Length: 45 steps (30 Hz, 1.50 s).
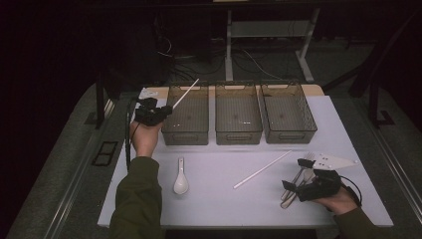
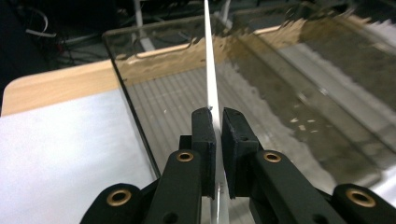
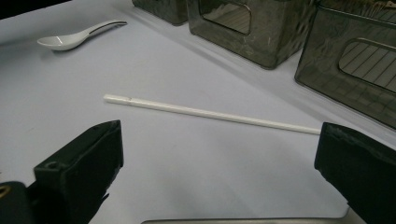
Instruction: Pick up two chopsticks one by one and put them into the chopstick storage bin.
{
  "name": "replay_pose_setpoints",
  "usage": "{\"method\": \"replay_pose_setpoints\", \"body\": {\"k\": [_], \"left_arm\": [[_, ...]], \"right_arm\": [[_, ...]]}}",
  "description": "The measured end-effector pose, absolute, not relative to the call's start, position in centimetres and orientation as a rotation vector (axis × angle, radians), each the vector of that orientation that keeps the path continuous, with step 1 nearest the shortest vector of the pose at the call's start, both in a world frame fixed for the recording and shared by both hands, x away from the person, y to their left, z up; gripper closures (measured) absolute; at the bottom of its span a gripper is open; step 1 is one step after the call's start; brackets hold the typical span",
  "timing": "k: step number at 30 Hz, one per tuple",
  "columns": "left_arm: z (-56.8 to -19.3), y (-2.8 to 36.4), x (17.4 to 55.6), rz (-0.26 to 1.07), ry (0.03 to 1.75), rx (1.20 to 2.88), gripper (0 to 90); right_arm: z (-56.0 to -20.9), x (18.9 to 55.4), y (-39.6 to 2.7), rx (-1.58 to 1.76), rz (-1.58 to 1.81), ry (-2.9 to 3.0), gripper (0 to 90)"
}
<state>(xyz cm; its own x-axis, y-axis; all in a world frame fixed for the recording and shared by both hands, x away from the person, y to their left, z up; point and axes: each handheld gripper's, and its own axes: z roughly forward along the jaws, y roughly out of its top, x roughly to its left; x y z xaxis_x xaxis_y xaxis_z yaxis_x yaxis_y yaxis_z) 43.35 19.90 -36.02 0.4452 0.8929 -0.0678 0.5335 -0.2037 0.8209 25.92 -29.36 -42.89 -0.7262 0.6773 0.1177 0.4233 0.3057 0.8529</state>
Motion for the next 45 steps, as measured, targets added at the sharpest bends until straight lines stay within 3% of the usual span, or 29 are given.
{"method": "replay_pose_setpoints", "body": {"k": [29,38,45], "left_arm": [[-38.5,17.4,46.0,0.472,1.28,2.019,82.1],[-37.7,17.5,45.4,0.485,1.223,1.983,63.7],[-36.5,17.6,44.4,0.369,1.12,1.96,49.3]], "right_arm": [[-42.8,25.9,-29.4,0.992,1.394,2.31,1.4],[-42.8,25.8,-29.5,0.994,1.394,2.31,1.4],[-42.8,25.8,-29.5,0.995,1.389,2.308,1.4]]}}
